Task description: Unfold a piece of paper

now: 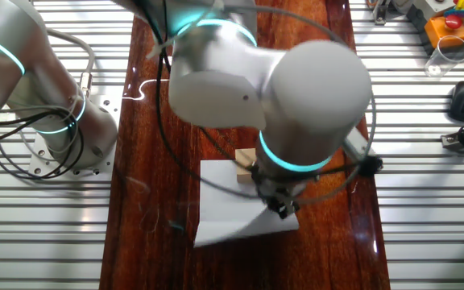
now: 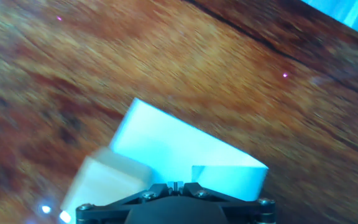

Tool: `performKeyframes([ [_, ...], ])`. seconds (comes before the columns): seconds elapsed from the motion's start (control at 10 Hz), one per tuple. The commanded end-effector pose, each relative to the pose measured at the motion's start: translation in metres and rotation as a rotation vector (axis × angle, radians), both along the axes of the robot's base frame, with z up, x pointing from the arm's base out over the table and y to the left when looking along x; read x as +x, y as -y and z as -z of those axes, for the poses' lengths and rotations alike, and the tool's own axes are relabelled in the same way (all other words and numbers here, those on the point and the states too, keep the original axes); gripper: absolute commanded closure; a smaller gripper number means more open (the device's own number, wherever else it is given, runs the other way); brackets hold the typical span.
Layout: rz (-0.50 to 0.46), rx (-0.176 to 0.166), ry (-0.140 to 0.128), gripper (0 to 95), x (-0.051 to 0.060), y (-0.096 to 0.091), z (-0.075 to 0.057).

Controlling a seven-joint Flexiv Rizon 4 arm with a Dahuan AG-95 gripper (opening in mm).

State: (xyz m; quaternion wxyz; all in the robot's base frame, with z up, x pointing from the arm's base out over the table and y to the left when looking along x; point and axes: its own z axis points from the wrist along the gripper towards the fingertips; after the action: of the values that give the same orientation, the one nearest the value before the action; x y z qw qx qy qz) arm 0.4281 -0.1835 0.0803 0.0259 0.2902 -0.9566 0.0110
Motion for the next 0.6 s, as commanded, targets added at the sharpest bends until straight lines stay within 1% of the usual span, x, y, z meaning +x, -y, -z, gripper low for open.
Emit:
performKeyframes([
  [0.1, -0.091, 0.006, 0.010, 95.0, -0.0095, 0.0294, 0.0054],
  [0.2, -0.106, -0.003, 0.009, 95.0, -0.0110, 0.0315, 0.0050],
  [0.5, -0.106, 0.004, 0.008, 95.0, -0.0093, 0.0280, 0.0056],
  [0.6, -0.090, 0.007, 0.004, 95.0, -0.0093, 0.0280, 0.0056],
])
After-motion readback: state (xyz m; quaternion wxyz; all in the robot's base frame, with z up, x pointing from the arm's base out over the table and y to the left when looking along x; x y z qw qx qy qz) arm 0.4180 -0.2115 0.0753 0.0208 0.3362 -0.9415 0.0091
